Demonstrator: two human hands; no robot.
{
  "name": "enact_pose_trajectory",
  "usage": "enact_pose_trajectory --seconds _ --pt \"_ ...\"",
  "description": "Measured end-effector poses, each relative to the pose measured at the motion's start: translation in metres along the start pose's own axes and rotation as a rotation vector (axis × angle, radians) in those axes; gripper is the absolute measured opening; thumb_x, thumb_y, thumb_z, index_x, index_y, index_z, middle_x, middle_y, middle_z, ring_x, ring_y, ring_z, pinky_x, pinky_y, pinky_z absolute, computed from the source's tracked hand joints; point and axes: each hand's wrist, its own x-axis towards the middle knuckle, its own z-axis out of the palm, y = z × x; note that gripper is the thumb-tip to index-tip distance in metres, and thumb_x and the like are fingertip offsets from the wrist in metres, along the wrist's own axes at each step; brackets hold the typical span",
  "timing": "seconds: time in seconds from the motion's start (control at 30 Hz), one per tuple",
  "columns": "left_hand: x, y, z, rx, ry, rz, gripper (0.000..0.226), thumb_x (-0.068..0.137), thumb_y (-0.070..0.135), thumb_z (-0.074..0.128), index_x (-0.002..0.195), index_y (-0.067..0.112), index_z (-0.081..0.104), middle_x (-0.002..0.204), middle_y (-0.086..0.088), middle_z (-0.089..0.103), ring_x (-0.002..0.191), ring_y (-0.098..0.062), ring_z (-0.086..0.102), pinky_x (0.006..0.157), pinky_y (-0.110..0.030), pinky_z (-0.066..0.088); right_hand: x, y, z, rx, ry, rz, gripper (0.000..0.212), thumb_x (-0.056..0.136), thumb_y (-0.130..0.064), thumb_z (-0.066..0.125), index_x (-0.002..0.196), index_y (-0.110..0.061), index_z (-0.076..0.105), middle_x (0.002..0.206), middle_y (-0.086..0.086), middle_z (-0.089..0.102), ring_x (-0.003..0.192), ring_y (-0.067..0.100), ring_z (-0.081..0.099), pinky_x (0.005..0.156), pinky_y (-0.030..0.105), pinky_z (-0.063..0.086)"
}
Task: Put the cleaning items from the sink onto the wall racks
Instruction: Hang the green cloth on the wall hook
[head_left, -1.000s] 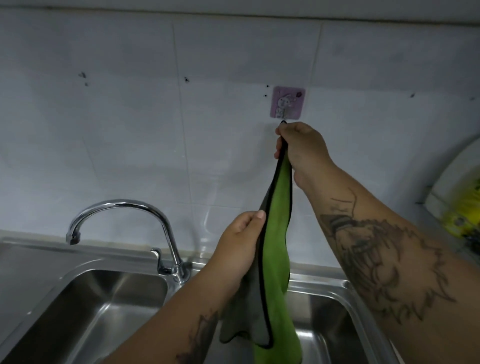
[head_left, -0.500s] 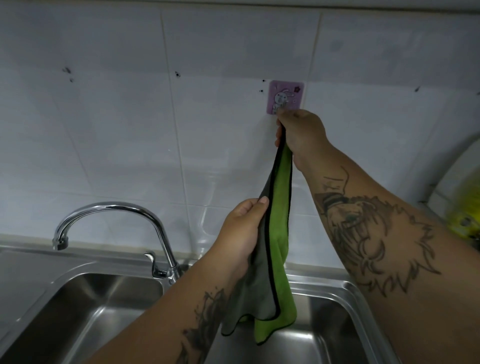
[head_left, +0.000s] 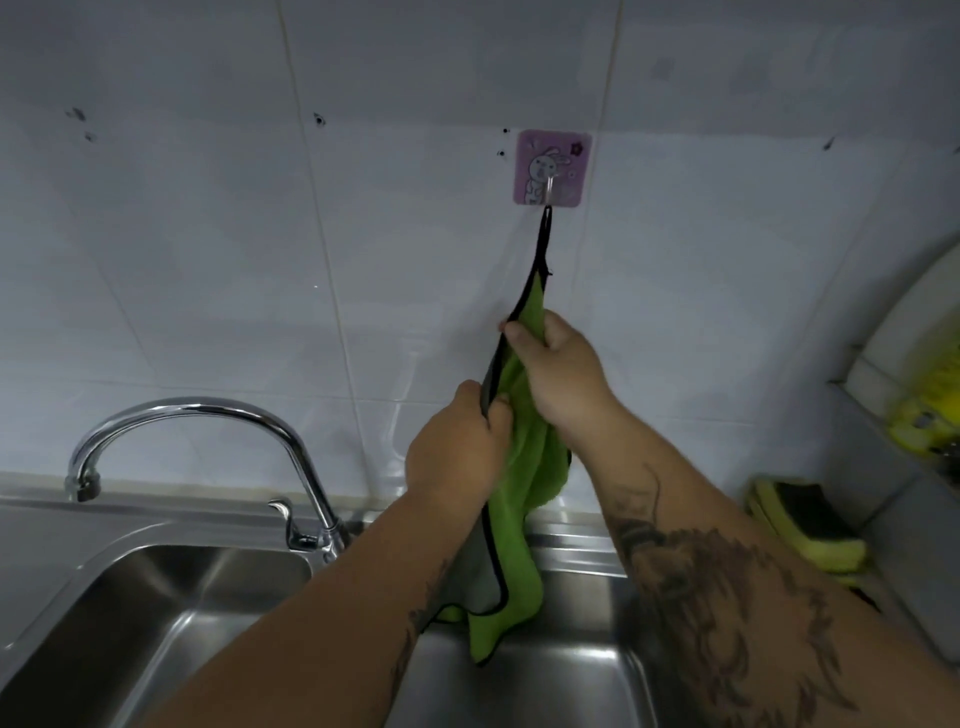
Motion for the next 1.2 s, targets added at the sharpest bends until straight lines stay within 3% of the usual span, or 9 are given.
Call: enact_pose_trajectory --seconds 0.13,0.23,0.37,0.53,0.7,0.83,1.03,1.2 --pt "0.008 -0.009 0.008 0.044 0.041 0.087 0.027 0.099 0.038 0.03 0.091 0.017 0.046 0.067 -0.002 0.057 0.062 -0.022 0.056 0.054 -0.034 0.041 -0.016 0.024 -0.007 -0.097 -0.036 -0.025 0.014 0.098 -0.031 0.051 0.098 -0.029 0.064 0.094 -0.005 0.07 0.087 0.011 0.066 0.079 0.024 0.054" --pt "0.02 -0.017 0.008 0.002 0.073 0.045 0.017 0.098 0.023 0.034 0.088 0.015 0.046 0.068 -0.001 0.053 0.063 -0.021 0.052 0.052 -0.031 0.034 -0.018 0.035 -0.02 -0.123 -0.009 -0.044 0.015 0.099 -0.029 0.051 0.09 -0.031 0.064 0.091 -0.004 0.07 0.085 0.013 0.067 0.077 0.026 0.055" --pt "0.036 -0.04 0.005 0.057 0.067 -0.079 0.016 0.089 0.012 0.04 0.084 0.006 0.053 0.071 0.0 0.053 0.072 -0.022 0.054 0.06 -0.032 0.041 -0.017 0.042 -0.038 -0.179 0.003 -0.05 0.015 0.098 -0.03 0.053 0.088 -0.03 0.064 0.088 -0.007 0.069 0.08 0.006 0.065 0.072 0.017 0.053" --pt "0.031 -0.073 -0.001 0.148 0.032 -0.167 0.007 0.078 0.009 0.046 0.076 0.01 0.053 0.072 -0.005 0.056 0.076 -0.029 0.057 0.063 -0.032 0.043 -0.031 0.071 -0.06 -0.241 -0.012 0.072 0.014 0.096 -0.029 0.055 0.097 -0.021 0.067 0.09 -0.004 0.071 0.08 0.007 0.066 0.062 0.01 0.049" --pt "0.029 -0.095 -0.003 0.302 0.042 -0.182 0.011 0.08 0.009 0.048 0.087 0.015 0.051 0.081 -0.003 0.053 0.076 -0.026 0.05 0.067 -0.033 0.039 -0.053 0.102 -0.078 -0.28 0.013 0.16 0.007 0.095 -0.022 0.057 0.095 -0.021 0.064 0.085 -0.007 0.068 0.067 -0.006 0.061 0.053 0.005 0.042" --pt "0.024 -0.123 -0.013 0.394 0.052 -0.231 0.012 0.079 0.008 0.046 0.087 0.016 0.051 0.083 -0.004 0.054 0.078 -0.029 0.053 0.067 -0.034 0.04 -0.066 0.122 -0.097 -0.36 0.056 0.191 0.007 0.095 -0.025 0.057 0.095 -0.023 0.064 0.086 -0.007 0.069 0.08 0.006 0.064 0.063 0.018 0.046" --pt "0.015 -0.155 -0.023 0.321 -0.004 -0.279 0.008 0.078 0.01 0.047 0.076 0.014 0.053 0.074 -0.009 0.06 0.076 -0.033 0.059 0.068 -0.036 0.049 -0.076 0.155 -0.136 -0.363 0.131 0.28 0.01 0.094 -0.023 0.06 0.088 -0.022 0.067 0.085 0.002 0.073 0.081 0.022 0.07 0.079 0.04 0.056" --pt "-0.001 -0.171 -0.027 0.204 -0.133 -0.377 0.01 0.072 0.017 0.048 0.066 0.015 0.056 0.069 -0.008 0.061 0.074 -0.031 0.06 0.063 -0.031 0.042 -0.081 0.175 -0.166 -0.451 0.184 0.314 0.012 0.095 -0.022 0.058 0.087 -0.017 0.067 0.084 0.007 0.072 0.08 0.027 0.068 0.08 0.045 0.055"
